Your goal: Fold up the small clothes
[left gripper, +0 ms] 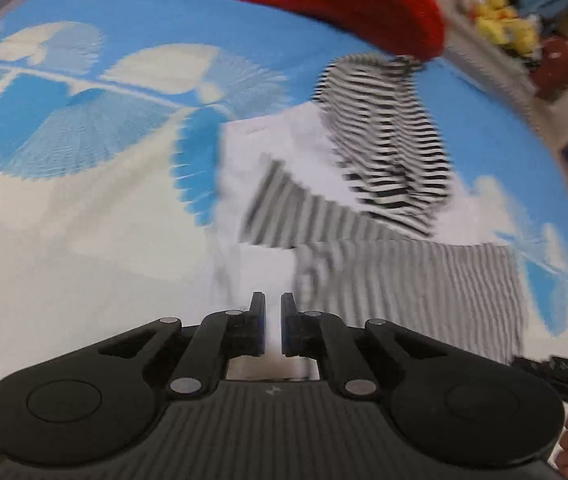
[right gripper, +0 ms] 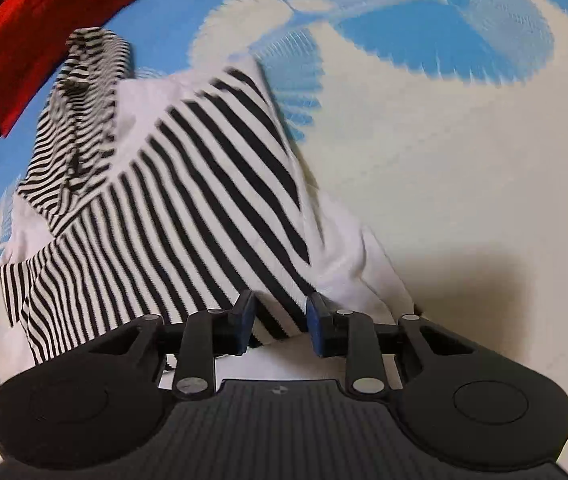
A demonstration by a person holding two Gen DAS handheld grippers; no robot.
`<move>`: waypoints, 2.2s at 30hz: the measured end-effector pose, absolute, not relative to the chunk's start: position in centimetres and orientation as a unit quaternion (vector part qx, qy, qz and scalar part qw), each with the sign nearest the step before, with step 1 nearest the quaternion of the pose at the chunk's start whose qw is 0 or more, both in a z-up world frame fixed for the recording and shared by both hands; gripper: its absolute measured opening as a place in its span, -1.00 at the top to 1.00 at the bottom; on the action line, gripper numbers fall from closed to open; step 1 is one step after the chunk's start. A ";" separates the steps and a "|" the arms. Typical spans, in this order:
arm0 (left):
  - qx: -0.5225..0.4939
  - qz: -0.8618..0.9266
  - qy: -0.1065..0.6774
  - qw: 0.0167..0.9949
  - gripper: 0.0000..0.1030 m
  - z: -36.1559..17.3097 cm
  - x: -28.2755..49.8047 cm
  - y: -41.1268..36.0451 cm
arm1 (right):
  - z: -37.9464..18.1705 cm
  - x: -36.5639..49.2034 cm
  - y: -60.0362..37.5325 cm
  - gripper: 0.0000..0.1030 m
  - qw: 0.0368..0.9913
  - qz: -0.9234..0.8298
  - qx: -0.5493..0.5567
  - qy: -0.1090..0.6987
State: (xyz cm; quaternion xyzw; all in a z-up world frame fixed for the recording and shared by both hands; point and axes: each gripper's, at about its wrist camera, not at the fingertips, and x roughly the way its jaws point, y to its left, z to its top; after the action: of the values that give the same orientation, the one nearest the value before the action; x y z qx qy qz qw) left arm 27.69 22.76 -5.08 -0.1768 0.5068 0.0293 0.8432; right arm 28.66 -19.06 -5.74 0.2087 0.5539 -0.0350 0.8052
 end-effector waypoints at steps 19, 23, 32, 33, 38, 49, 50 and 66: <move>-0.146 0.084 0.580 0.797 0.51 -9.2 28.9 22.8 | -6.7 28.7 -20.2 0.37 0.800 -0.047 0.176 0.572; -0.151 0.070 0.525 0.835 0.37 -5.4 28.5 22.6 | -3.1 28.4 -19.4 0.36 0.841 -0.014 0.155 0.518; -0.101 0.073 0.475 0.871 -0.18 -0.9 28.2 20.6 | 1.1 28.3 -18.2 0.35 0.899 0.020 0.086 0.429; -0.102 0.072 0.476 0.871 -0.18 -0.9 28.2 20.6 | 1.3 28.3 -18.2 0.35 0.902 0.020 0.078 0.424; -0.095 0.065 0.475 0.872 -0.23 -0.8 28.4 20.3 | 1.8 27.6 -17.8 0.35 0.909 0.019 0.051 0.414; -0.075 0.062 0.490 0.866 -0.24 -1.6 29.2 19.5 | 2.1 28.5 -19.4 0.35 0.913 0.002 0.049 0.404; -0.074 0.061 0.491 0.866 -0.24 -1.6 29.2 19.4 | 2.1 28.5 -19.4 0.35 0.913 0.001 0.049 0.404; -0.062 0.052 0.417 0.905 -0.65 -0.3 29.0 17.2 | 2.3 28.3 -19.1 -0.02 0.918 -0.018 0.006 0.396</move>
State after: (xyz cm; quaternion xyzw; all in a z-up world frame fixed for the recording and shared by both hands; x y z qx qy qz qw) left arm 28.99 17.20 -0.26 -0.0619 0.4173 0.0515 0.9052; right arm 28.30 -19.07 2.30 0.0055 0.3955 -0.0178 0.9183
